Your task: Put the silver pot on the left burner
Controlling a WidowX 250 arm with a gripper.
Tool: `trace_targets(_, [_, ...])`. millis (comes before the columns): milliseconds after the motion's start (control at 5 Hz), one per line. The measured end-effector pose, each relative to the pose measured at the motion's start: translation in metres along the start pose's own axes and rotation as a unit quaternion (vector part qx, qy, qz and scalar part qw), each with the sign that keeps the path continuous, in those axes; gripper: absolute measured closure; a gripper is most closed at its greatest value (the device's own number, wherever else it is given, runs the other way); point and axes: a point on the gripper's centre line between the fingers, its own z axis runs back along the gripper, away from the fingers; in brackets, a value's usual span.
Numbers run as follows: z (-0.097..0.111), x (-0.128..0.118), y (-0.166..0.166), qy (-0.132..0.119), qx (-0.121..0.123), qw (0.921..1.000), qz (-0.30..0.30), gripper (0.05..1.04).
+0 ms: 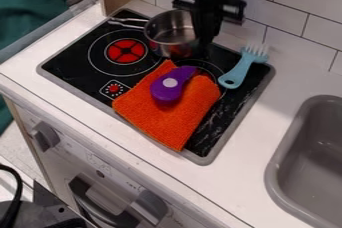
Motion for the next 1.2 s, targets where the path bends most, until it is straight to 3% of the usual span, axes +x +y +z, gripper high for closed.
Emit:
trace_targets(400, [0.044, 0.002, 0.004, -0.060, 0.002, 0.9980, -0.018, 1.029])
trace_targets(800, [0.065, -0.025, 0.023, -0.065, 0.009, 0.9978, -0.005, 1.029])
trace_targets(1200, [0.077, -0.096, 0.057, -0.042, 0.024, 0.9987, 0.015, 1.029])
